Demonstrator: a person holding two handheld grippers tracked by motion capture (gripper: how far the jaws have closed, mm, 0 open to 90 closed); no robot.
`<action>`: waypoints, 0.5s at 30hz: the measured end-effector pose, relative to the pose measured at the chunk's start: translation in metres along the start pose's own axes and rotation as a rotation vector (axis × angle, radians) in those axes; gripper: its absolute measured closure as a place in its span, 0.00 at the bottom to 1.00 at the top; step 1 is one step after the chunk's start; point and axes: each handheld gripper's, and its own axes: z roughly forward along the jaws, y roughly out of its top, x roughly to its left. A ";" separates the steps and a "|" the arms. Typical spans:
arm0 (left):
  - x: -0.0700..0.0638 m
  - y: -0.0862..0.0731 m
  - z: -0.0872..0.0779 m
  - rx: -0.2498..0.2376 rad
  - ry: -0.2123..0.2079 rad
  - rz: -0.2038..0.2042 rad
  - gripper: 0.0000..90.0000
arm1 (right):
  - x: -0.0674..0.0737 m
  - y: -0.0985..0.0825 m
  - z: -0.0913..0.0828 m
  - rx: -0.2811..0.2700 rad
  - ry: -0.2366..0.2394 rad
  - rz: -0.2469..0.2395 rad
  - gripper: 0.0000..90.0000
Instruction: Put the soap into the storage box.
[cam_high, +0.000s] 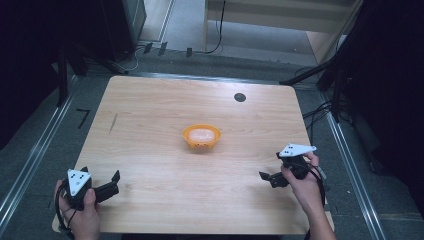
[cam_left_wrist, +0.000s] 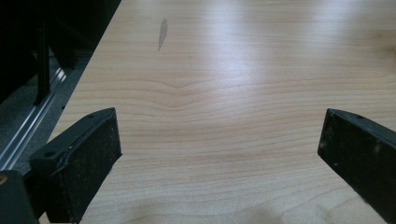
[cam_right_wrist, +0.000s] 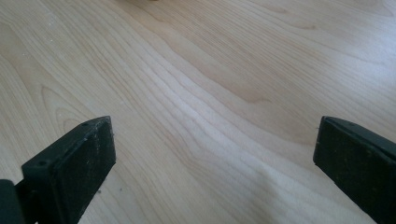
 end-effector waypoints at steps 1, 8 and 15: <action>0.000 0.000 0.000 0.000 0.000 0.000 0.00 | 0.000 0.000 0.000 0.000 0.000 0.000 0.00; 0.000 0.000 0.000 0.001 0.003 0.005 0.00 | -0.003 -0.028 -0.011 -0.031 -0.022 0.050 0.00; -0.001 0.000 0.000 0.001 0.004 0.008 0.00 | -0.005 -0.049 -0.017 -0.050 -0.033 0.079 0.00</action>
